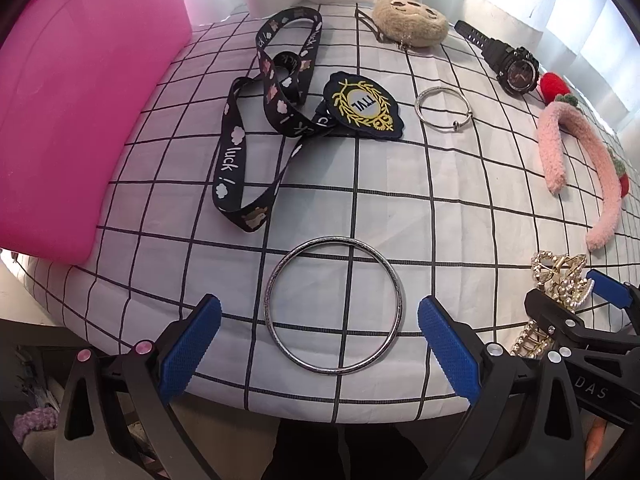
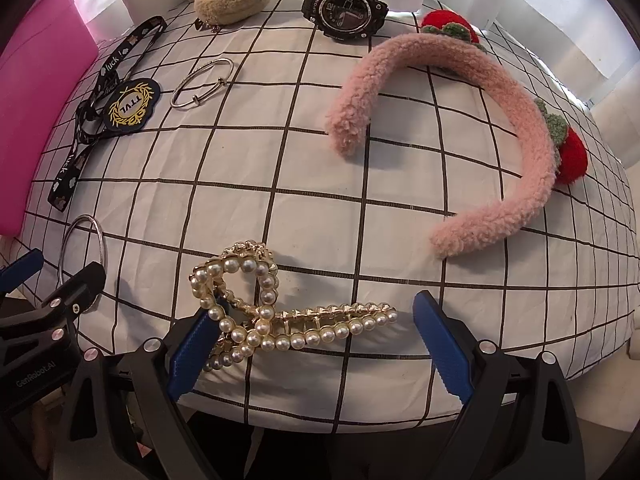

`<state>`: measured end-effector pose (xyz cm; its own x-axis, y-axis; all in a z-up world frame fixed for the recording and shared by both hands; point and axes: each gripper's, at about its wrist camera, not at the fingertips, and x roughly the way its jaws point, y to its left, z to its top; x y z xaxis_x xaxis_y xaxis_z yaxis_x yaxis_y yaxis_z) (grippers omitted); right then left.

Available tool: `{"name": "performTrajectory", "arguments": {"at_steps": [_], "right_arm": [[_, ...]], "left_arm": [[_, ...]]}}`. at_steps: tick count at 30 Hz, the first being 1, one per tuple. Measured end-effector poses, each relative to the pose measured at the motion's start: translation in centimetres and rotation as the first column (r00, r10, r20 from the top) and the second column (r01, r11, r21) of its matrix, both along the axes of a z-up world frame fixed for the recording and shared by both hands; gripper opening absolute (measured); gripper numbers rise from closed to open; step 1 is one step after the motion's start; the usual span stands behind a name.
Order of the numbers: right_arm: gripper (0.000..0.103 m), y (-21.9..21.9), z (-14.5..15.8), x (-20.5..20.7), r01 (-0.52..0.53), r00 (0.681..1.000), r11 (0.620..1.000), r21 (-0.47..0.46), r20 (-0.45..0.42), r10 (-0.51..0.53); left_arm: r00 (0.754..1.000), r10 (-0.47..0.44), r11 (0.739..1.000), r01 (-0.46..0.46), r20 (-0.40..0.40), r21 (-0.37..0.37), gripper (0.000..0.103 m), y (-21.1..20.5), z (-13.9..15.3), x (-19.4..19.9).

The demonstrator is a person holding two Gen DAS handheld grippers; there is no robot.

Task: Organize jewelry
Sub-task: 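Lower the right gripper onto the pearl hair clip while the left gripper approaches the silver hoop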

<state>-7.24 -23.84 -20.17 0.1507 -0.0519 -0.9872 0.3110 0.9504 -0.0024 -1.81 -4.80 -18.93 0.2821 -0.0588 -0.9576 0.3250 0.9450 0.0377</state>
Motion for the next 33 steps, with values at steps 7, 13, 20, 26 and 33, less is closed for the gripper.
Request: {"name": "performTrajectory", "arguments": {"at_steps": [7, 13, 20, 26, 33], "right_arm": [[0.09, -0.1, -0.5, -0.8, -0.01, 1.0, 1.0, -0.009, 0.012, 0.01], [0.094, 0.3, -1.0, -0.9, 0.017, 1.0, 1.0, -0.011, 0.006, -0.017], [0.094, -0.3, -1.0, -1.0, 0.015, 1.0, 1.0, -0.01, 0.015, -0.015], [0.087, 1.2, -0.5, -1.5, -0.009, 1.0, 1.0, -0.001, 0.016, 0.009], [0.076, 2.4, -0.2, -1.5, -0.034, 0.999, 0.999, 0.0, 0.027, 0.034]], "left_arm": [[1.0, 0.027, 0.999, -0.027, 0.0, -0.036, 0.098, 0.5, -0.6, 0.4], [1.0, 0.016, 0.999, -0.015, 0.023, -0.04, 0.098, 0.6, -0.6, -0.2], [1.0, 0.008, 1.0, -0.009, -0.011, -0.03, 0.097, 0.8, -0.6, -0.6], [0.999, -0.053, 0.998, 0.054, 0.009, -0.036, 0.072, -0.8, 0.2, -0.2], [0.998, -0.069, 0.997, 0.069, 0.007, -0.044, 0.07, -1.0, 0.0, -0.6]]}}
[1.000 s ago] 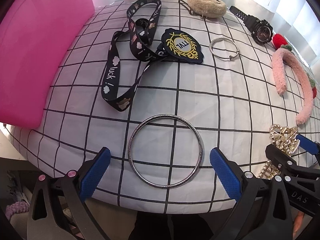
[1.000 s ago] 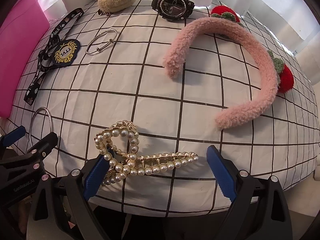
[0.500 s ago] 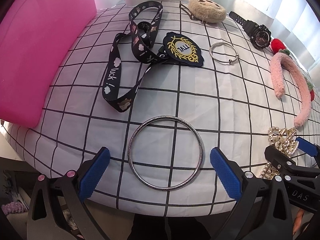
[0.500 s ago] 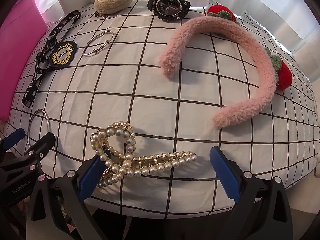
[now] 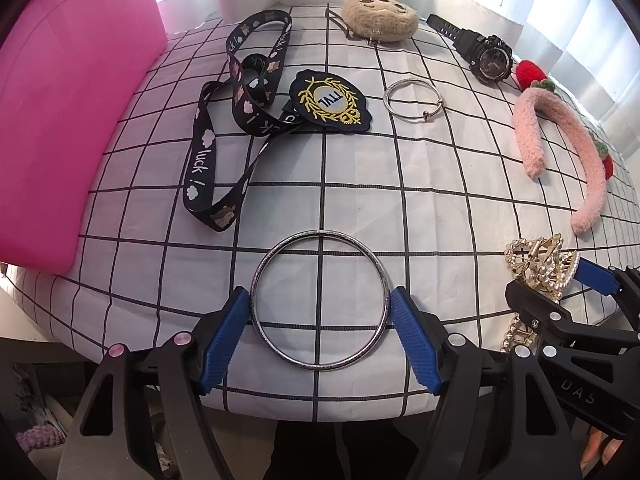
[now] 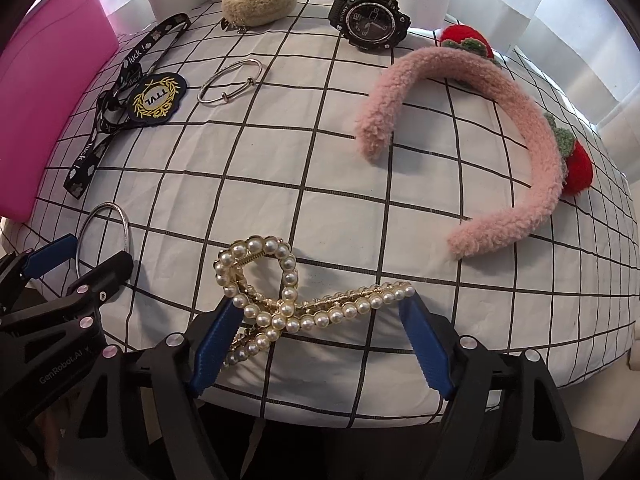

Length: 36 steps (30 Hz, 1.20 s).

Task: Organize jewelry
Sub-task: 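Lower the right gripper onto the pearl hair clip while the left gripper approaches the silver hoop, then close the right gripper on the pearl clip while the left gripper grasps the silver hoop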

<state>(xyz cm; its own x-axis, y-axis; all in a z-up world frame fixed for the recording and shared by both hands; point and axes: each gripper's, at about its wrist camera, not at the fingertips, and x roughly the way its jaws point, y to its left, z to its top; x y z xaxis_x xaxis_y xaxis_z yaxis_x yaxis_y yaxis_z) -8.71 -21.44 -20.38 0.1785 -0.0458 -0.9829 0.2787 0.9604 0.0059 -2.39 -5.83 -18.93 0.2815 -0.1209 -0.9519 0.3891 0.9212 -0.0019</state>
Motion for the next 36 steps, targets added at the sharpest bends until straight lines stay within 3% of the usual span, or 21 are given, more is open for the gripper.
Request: {"name": "performTrajectory", "arguments": {"at_steps": [1, 4, 6, 8, 17, 18, 19, 21, 23, 32, 36], "right_arm": [[0.073, 0.0, 0.1, 0.1, 0.004, 1.0, 1.0, 0.001, 0.003, -0.004], [0.029, 0.2, 1.4, 0.2, 0.007, 1.0, 1.0, -0.006, 0.029, -0.007], [0.017, 0.0, 1.9, 0.7, 0.017, 0.999, 1.0, 0.0, 0.028, -0.017], [0.013, 0.0, 2.1, 0.8, 0.011, 1.0, 1.0, -0.004, 0.029, -0.011], [0.015, -1.0, 1.9, 0.2, -0.016, 0.998, 1.0, -0.007, 0.056, 0.016], [0.02, -1.0, 1.9, 0.1, -0.028, 0.998, 1.0, -0.011, 0.061, 0.028], [0.039, -0.9, 1.9, 0.2, -0.049, 0.996, 0.999, 0.005, 0.068, 0.049], [0.061, -0.3, 1.6, 1.1, -0.094, 0.994, 0.993, 0.07, 0.068, 0.089], [0.061, 0.5, 1.4, 1.6, -0.076, 0.997, 0.997, 0.032, 0.032, 0.075], [0.061, -2.6, 2.4, -0.2, 0.154, 0.986, 0.977, 0.146, 0.036, -0.161], [0.061, -2.8, 2.1, -0.3, 0.188, 0.981, 0.975, 0.118, 0.03, -0.193]], "left_arm": [[1.0, -0.002, 1.0, 0.002, 0.0, -0.001, 0.07, 0.0, 0.0, 0.0], [1.0, 0.002, 1.0, -0.002, -0.005, -0.017, 0.07, 0.9, 0.2, -0.4], [1.0, 0.0, 1.0, 0.0, -0.007, -0.02, 0.07, 1.1, 0.2, -0.4], [1.0, -0.003, 1.0, 0.002, -0.005, -0.02, 0.07, 1.5, 0.2, -0.5], [1.0, -0.003, 1.0, 0.003, 0.004, -0.012, 0.07, 1.3, 0.2, -0.8], [1.0, -0.002, 1.0, 0.002, 0.005, -0.011, 0.07, 1.2, 0.2, -0.9], [1.0, -0.003, 1.0, 0.003, 0.006, -0.012, 0.07, 1.3, 0.2, -0.9], [1.0, -0.005, 1.0, 0.005, 0.006, -0.015, 0.07, 1.3, 0.2, -1.0], [1.0, -0.003, 1.0, 0.003, 0.004, -0.019, 0.07, 1.4, 0.2, -1.0], [1.0, 0.009, 0.999, -0.009, 0.007, -0.036, 0.07, 2.0, 0.3, -1.1], [1.0, 0.01, 0.999, -0.01, 0.012, -0.036, 0.07, 2.0, 0.3, -1.2]]}}
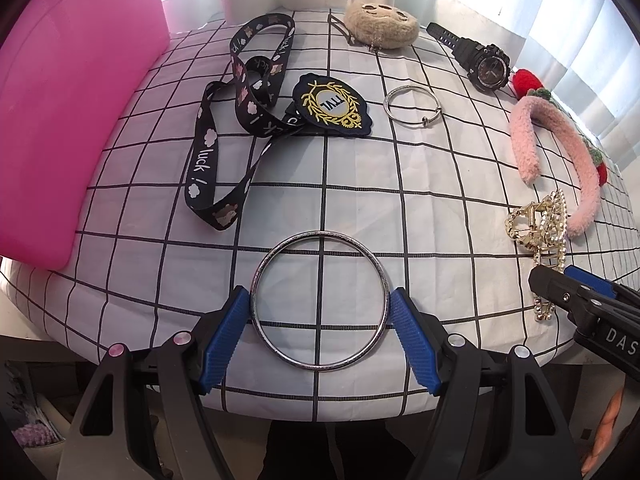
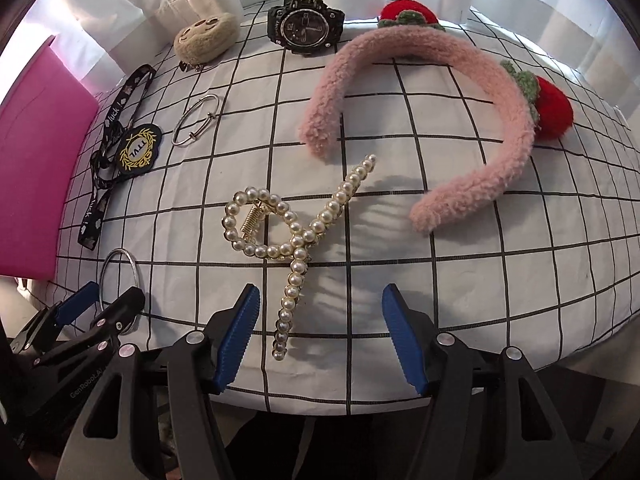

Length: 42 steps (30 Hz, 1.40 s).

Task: Organize jewelry
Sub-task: 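Close the right gripper on the pearl clip while the left gripper grasps the silver hoop, then carry the pearl clip and hoop over the pink tub and release both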

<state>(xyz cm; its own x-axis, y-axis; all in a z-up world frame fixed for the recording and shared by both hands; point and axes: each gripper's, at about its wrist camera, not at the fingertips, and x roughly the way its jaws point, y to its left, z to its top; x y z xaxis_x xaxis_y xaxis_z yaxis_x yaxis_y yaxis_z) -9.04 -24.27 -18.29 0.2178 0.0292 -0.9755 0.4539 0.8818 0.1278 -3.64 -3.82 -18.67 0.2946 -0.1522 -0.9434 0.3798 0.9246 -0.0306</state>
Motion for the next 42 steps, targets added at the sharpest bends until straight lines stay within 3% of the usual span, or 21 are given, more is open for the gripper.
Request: {"name": "performTrajectory", "arguments": {"at_steps": [7, 9, 10, 11, 15, 29, 42], "right_arm": [[0.06, 1.7, -0.2, 1.4, -0.041, 0.999, 0.989, -0.14, 0.019, 0.044], [0.044, 2.3, -0.2, 1.6, -0.052, 0.998, 0.986, -0.161, 0.033, 0.058], [0.026, 2.5, 0.0, 1.6, -0.058, 0.997, 0.985, -0.165, 0.041, 0.066], [0.015, 2.7, 0.1, 1.5, -0.067, 0.996, 0.983, -0.171, 0.043, 0.075], [0.008, 2.3, 0.4, 1.2, -0.051, 0.996, 0.989, -0.142, 0.068, 0.062], [0.007, 2.7, 2.3, 0.9, -0.058, 0.986, 0.994, -0.098, 0.151, 0.073], [0.007, 3.2, 7.3, 1.9, -0.077, 0.963, 0.991, -0.11, 0.248, 0.103]], "left_arm": [[1.0, 0.0, 1.0, 0.0, 0.002, 0.004, 0.07, -0.1, 0.1, -0.1], [1.0, 0.001, 1.0, -0.001, 0.001, 0.001, 0.07, -0.1, 0.1, -0.1], [1.0, 0.001, 1.0, -0.001, 0.0, -0.002, 0.07, -0.1, 0.1, -0.1], [1.0, 0.002, 1.0, -0.002, 0.0, -0.005, 0.07, -0.1, 0.2, -0.1], [1.0, 0.008, 1.0, -0.008, -0.003, -0.016, 0.07, 0.1, 0.2, 0.0], [0.999, 0.032, 0.998, -0.03, 0.026, -0.062, 0.069, 1.6, 2.0, 0.4], [0.985, 0.005, 0.995, 0.012, 0.17, -0.096, 0.069, 1.1, 8.1, 0.6]]}}
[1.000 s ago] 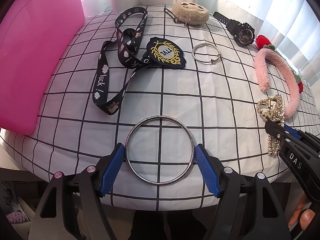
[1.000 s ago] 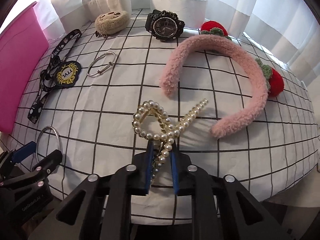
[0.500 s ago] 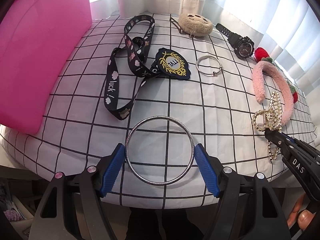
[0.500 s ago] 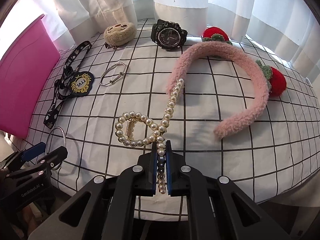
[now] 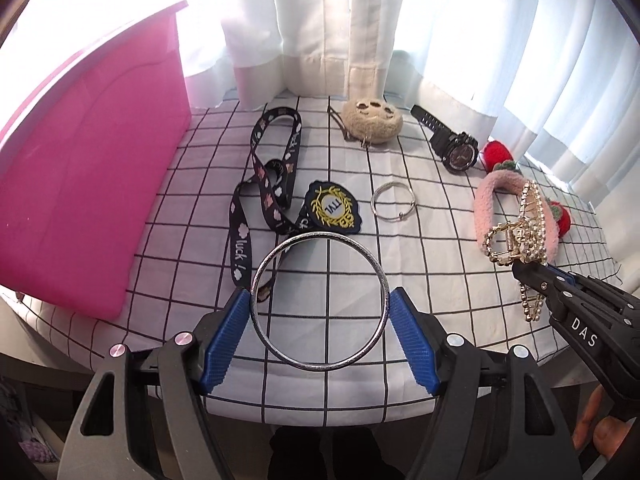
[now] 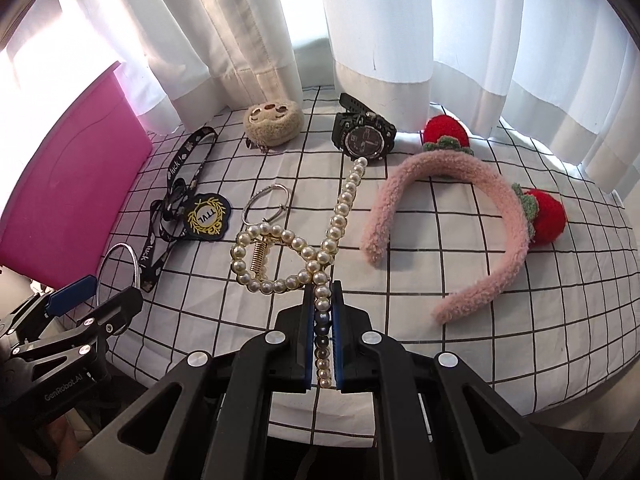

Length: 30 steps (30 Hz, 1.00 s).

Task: Organize jewelry
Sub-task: 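Carry the pearl clip and hoop over the pink tub and release both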

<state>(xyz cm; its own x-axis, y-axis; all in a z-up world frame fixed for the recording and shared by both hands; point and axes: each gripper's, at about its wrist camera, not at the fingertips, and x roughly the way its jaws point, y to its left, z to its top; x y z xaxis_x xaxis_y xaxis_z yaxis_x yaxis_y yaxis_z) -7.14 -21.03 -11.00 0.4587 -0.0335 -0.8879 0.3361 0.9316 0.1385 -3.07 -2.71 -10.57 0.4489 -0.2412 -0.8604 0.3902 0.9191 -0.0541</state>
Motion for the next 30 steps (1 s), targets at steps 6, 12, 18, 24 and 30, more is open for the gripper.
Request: {"name": "performTrajectory", "arguments": {"at_steps": [6, 12, 18, 24, 30], "right_arm": [[0.007, 0.8, 4.2, 1.6, -0.036, 0.996, 0.999, -0.023, 0.085, 0.038], [0.007, 2.4, 9.2, 4.1, -0.09, 0.978, 0.995, -0.043, 0.186, 0.097], [0.007, 5.4, 13.4, 7.6, -0.183, 0.945, 0.981, -0.063, 0.263, 0.193], [0.007, 10.8, 16.4, 12.7, -0.322, 0.892, 0.946, -0.041, 0.323, 0.317], [0.007, 18.5, 16.3, 18.7, -0.482, 0.832, 0.876, 0.014, 0.321, 0.453]], "left_arm": [[0.997, 0.017, 0.999, -0.014, 0.08, -0.046, 0.069, 1.1, 4.5, 0.4], [0.979, 0.055, 0.995, -0.037, 0.197, -0.093, 0.069, 2.8, 10.0, 0.7], [0.948, 0.146, 0.982, -0.105, 0.284, -0.156, 0.069, 6.2, 15.2, 2.3], [0.91, 0.253, 0.965, -0.214, 0.329, -0.15, 0.069, 11.8, 18.2, 5.0], [0.877, 0.365, 0.931, -0.355, 0.314, -0.09, 0.069, 18.4, 17.4, 8.7]]}}
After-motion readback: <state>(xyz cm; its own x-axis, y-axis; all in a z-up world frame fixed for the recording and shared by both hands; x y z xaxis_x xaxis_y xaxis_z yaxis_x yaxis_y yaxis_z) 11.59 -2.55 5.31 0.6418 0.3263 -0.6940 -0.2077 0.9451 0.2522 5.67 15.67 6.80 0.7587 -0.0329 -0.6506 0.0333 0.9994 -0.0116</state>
